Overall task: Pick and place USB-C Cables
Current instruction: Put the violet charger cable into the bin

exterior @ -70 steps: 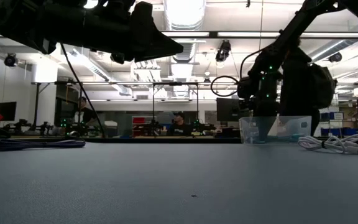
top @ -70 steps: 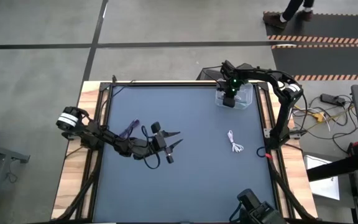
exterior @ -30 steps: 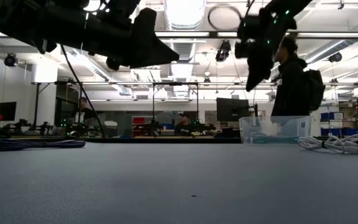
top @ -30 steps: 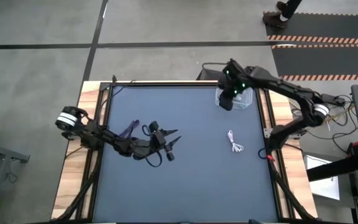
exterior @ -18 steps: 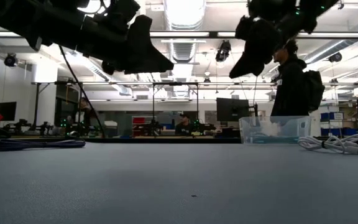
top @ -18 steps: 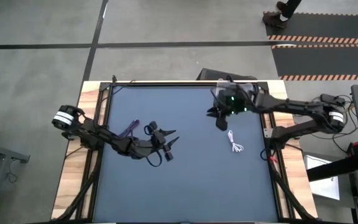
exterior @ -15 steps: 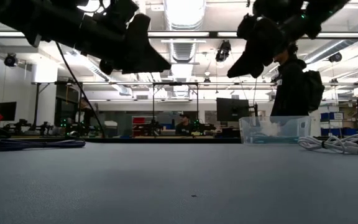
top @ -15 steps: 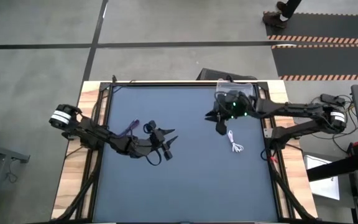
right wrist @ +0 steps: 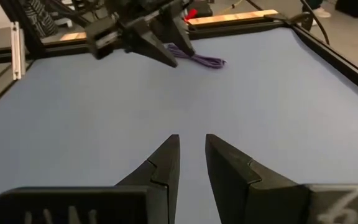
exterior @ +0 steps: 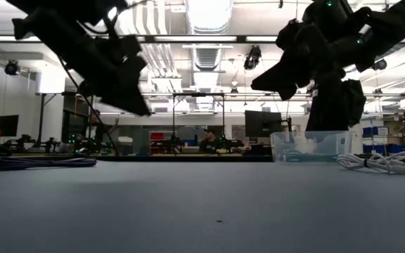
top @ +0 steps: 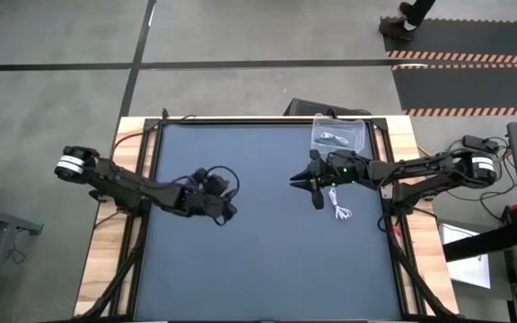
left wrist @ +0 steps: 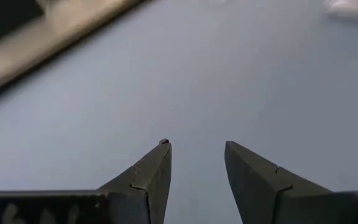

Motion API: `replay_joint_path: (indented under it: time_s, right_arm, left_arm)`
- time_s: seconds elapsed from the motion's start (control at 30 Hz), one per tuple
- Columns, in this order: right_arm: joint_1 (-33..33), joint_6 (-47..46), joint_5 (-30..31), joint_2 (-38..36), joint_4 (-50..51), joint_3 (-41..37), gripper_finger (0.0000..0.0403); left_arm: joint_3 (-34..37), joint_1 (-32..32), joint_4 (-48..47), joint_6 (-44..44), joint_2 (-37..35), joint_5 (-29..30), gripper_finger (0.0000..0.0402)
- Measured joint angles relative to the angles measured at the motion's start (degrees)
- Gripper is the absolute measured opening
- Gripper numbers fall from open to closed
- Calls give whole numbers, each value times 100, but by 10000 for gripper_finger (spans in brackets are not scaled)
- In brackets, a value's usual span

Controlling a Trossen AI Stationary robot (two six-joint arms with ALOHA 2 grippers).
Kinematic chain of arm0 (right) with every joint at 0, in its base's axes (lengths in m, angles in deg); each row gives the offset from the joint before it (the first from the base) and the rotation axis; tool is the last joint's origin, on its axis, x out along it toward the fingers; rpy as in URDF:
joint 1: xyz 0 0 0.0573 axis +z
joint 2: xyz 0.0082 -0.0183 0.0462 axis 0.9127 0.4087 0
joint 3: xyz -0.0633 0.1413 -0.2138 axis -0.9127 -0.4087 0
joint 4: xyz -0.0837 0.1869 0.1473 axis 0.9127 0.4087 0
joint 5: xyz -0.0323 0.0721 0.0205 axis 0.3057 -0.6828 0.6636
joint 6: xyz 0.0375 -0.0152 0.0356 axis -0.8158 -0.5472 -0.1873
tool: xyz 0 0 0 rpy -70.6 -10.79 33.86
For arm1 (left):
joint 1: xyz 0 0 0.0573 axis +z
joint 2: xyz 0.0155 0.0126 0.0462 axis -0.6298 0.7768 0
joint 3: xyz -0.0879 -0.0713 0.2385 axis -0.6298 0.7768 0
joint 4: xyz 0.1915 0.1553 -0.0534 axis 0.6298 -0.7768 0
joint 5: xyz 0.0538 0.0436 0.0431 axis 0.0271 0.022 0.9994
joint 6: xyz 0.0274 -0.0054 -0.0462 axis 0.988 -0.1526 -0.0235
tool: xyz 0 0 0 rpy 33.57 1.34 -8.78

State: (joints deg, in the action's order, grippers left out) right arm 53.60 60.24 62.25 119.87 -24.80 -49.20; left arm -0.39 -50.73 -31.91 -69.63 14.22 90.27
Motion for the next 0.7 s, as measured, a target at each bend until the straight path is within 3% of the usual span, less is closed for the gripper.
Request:
replay_joint_path:
  time_s: [0.2, 0.37, 0.53, 0.7]
  right_arm:
    - [5, 3, 35, 74, -35, 3, 68]
    - [5, 25, 35, 74, -39, 3, 68]
    - [5, 84, 33, 74, -39, 3, 68]
    - [5, 84, 33, 74, -33, 5, 68]
  left_arm:
    - [-69, 387, -2074, -1006, -231, -811, 134]
    - [-76, 909, -3323, -1163, -210, -1255, 134]
    - [-76, 1601, -4084, -1124, -79, -2050, 134]
    - [-76, 2027, -4507, -688, -23, -2121, 134]
